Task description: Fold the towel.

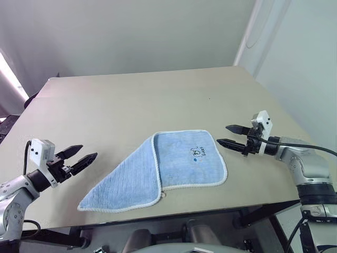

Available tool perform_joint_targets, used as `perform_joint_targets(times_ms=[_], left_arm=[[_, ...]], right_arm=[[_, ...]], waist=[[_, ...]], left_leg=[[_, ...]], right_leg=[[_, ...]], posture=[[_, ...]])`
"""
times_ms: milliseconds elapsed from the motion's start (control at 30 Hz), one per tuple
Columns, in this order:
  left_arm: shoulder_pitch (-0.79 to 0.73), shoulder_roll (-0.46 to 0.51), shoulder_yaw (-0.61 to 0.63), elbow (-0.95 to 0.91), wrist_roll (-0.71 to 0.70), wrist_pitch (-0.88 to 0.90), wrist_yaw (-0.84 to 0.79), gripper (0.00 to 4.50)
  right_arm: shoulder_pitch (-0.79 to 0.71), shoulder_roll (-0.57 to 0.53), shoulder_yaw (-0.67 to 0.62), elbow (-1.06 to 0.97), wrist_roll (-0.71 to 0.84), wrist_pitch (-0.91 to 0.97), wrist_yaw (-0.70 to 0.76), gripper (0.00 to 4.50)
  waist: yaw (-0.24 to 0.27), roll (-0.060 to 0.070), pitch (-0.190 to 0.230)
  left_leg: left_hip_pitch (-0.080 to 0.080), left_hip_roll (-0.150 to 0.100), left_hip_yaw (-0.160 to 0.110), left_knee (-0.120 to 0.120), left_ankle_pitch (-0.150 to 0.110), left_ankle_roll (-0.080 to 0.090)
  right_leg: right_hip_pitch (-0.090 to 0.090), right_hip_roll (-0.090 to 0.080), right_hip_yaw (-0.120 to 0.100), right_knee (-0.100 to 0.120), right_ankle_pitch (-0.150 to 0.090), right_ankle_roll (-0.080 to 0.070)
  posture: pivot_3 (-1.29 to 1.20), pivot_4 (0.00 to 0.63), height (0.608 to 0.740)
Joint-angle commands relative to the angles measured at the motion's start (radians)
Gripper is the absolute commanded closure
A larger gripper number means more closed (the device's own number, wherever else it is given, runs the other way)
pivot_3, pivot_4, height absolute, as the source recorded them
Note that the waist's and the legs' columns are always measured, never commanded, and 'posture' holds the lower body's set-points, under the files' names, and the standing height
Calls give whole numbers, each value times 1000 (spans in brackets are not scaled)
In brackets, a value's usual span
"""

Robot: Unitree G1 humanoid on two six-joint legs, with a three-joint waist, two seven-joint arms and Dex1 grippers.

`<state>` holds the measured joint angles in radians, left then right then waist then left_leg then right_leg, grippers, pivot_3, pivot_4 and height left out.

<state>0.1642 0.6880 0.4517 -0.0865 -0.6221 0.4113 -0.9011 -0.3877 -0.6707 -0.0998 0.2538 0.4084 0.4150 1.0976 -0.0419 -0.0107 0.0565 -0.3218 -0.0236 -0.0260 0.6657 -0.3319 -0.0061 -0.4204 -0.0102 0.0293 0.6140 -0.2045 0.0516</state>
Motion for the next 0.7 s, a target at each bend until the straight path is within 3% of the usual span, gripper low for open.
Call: perform_joint_targets(times_ms=[33, 367, 700], left_arm=[[-21, -2, -2, -24, 2, -15, 5, 526], [-1, -3, 14, -46, -3, -19, 2, 526], [50, -28, 6, -106, 5, -22, 37, 526]], right_arm=[[-63, 18, 1, 15, 0, -12, -9, 155], [-177, 125, 35, 130, -35, 11, -104, 155], [-413, 281, 132, 634, -232, -84, -287, 155]], waist=[[0, 0, 0], [-2, 0, 0], [-2, 0, 0]], left_leg=[[0, 0, 0, 0, 0, 0], [0, 0, 0, 0, 0, 0], [0, 0, 0, 0, 0, 0]], right_leg=[[0, 0, 0, 0, 0, 0], [0, 0, 0, 0, 0, 0], [-1, 0, 1, 1, 3, -4]], posture=[[0, 0, 740], [0, 0, 740], [0, 0, 740]])
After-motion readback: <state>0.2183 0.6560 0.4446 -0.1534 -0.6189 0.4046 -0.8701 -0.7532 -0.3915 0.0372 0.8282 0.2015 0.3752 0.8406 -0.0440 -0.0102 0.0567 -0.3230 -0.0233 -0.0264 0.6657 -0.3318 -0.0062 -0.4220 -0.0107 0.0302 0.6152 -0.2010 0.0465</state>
